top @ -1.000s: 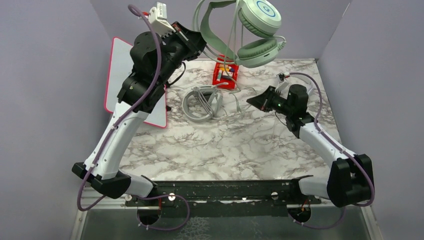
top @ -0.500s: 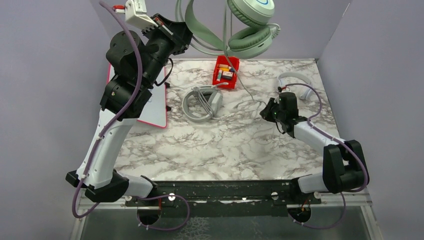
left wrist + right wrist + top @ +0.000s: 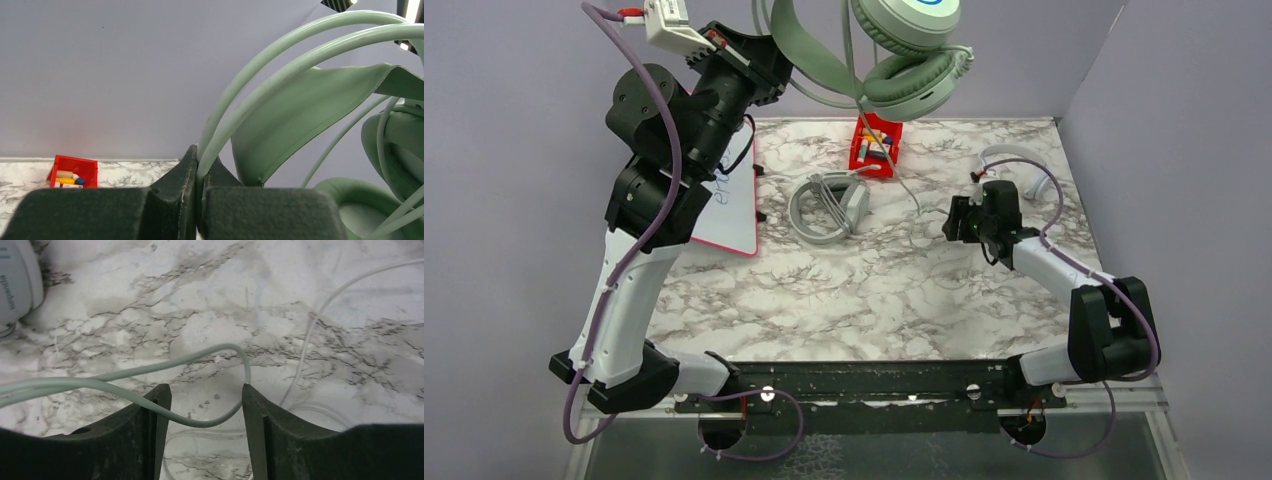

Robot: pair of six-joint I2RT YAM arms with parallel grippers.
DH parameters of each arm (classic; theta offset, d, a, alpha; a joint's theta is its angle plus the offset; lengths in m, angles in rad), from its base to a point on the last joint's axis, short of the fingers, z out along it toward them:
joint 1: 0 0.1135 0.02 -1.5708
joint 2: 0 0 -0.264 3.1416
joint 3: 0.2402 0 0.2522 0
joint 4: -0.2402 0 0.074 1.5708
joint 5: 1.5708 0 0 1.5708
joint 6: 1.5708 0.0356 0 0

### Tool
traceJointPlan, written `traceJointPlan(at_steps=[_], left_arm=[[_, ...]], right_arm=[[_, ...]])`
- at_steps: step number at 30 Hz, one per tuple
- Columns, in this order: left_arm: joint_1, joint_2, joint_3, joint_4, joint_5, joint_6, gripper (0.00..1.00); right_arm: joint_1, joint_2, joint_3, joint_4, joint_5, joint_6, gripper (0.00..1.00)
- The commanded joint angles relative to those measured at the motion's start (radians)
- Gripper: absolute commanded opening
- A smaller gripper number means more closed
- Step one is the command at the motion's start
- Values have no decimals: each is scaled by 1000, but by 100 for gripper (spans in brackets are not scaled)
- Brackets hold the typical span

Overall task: Wrap the headphones
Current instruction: Wrap the headphones cable around the headphones.

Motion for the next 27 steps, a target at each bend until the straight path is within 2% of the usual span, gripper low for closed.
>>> traceJointPlan(at_steps=[1,4,9,12,15,17,19,21,23,27], left_arm=[[-2,-9,25,77,-23,-35,0],[-2,18,6,76,-40,-33,0],[-2,45,-20,100,13,-58,0],[-2,45,-29,102,25,-58,0],[-2,45,-50,88,20,-61,0],[-2,39,-65,88,26,-71,0],[-2,38,-67,88,32,-75,0],[-2,40,-57,85,38,-79,0],[-2,42,-42,81,49,-84,0],[-2,44,-16,69,62,-94,0]], right_arm=[[3,28,135,-224,-245,-51,60],[4,-21,146,-304,-312,-32,69],[4,-39,210,-399,-456,-131,73],[4,-53,222,-375,-682,-130,72],[4,-157,145,-176,-930,-73,75],[7,-237,62,86,-1006,24,80],[20,-250,56,211,-1071,56,81],[53,-224,44,346,-1095,89,82],[108,-172,59,408,-1118,80,82],[241,-91,26,611,-1051,92,82]])
